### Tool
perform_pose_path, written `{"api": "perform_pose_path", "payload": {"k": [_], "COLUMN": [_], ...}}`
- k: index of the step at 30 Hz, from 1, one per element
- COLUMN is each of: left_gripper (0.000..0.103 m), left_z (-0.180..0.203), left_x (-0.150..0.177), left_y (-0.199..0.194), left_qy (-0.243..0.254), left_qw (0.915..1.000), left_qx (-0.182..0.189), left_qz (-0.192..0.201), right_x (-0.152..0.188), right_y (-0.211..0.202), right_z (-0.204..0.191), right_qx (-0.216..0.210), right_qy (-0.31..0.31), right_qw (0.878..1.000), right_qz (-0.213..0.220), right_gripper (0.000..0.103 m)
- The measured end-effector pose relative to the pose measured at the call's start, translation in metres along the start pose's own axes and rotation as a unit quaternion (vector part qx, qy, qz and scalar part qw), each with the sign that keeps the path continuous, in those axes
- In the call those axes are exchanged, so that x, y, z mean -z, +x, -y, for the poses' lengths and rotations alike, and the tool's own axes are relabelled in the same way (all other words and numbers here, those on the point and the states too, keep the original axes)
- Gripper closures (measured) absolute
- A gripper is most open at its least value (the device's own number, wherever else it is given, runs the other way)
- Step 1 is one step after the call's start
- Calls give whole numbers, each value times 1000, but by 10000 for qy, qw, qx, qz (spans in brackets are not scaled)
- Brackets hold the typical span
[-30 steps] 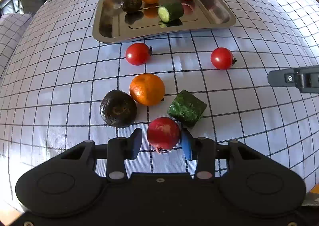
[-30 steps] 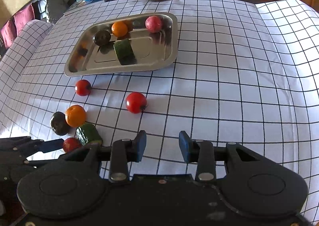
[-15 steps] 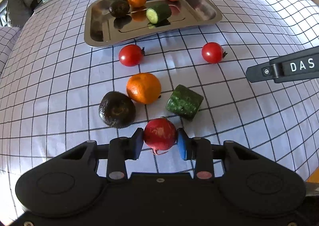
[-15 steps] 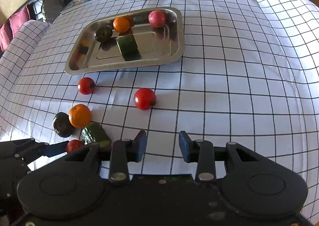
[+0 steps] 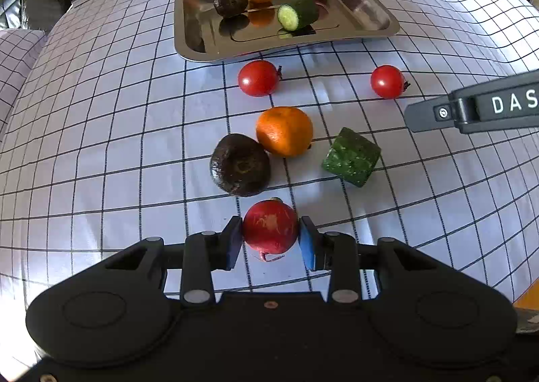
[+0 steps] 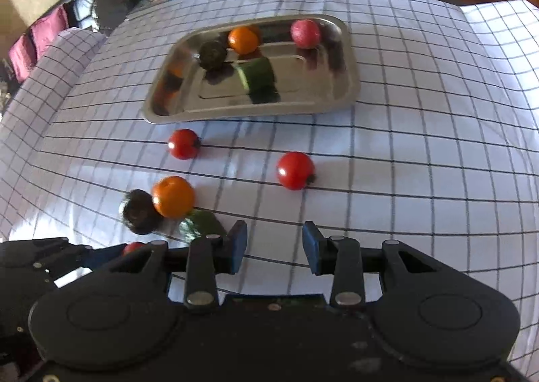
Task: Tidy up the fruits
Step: 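Grasp the green cucumber piece with the right tool while the left tool holds the red apple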
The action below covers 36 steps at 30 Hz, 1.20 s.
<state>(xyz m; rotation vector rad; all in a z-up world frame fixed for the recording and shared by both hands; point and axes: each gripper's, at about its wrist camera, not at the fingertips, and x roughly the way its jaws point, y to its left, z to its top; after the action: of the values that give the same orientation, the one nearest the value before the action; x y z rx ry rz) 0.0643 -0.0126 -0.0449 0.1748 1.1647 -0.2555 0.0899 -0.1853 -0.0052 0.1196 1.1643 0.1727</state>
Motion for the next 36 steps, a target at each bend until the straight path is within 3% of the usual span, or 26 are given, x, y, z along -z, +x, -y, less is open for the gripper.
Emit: {"api": "perform_pose_path", "payload": {"k": [6, 13, 27, 36], "left_gripper": [58, 58, 58, 58], "left_z": [-11, -23, -38, -41], "left_x": [1, 3, 3, -1], "left_y": [0, -1, -2, 1], "left_qy": [-79, -132, -217, -208], "left_qw": [10000, 9999, 9997, 9998], "left_qx": [21, 8, -41, -26], "left_qz": [-10, 0, 52, 63], "right_x": [-3, -4, -2, -7], "right_y": [2, 15, 33, 43], "right_z": [-19, -39, -51, -58], "right_qx": [-253, -389, -160, -122], "right_qy": [-182, -424, -346, -211], "right_qw": [9995, 9981, 9971, 9975], "right_qz": [41, -207, -652, -670], "right_gripper": [63, 58, 51, 47]}}
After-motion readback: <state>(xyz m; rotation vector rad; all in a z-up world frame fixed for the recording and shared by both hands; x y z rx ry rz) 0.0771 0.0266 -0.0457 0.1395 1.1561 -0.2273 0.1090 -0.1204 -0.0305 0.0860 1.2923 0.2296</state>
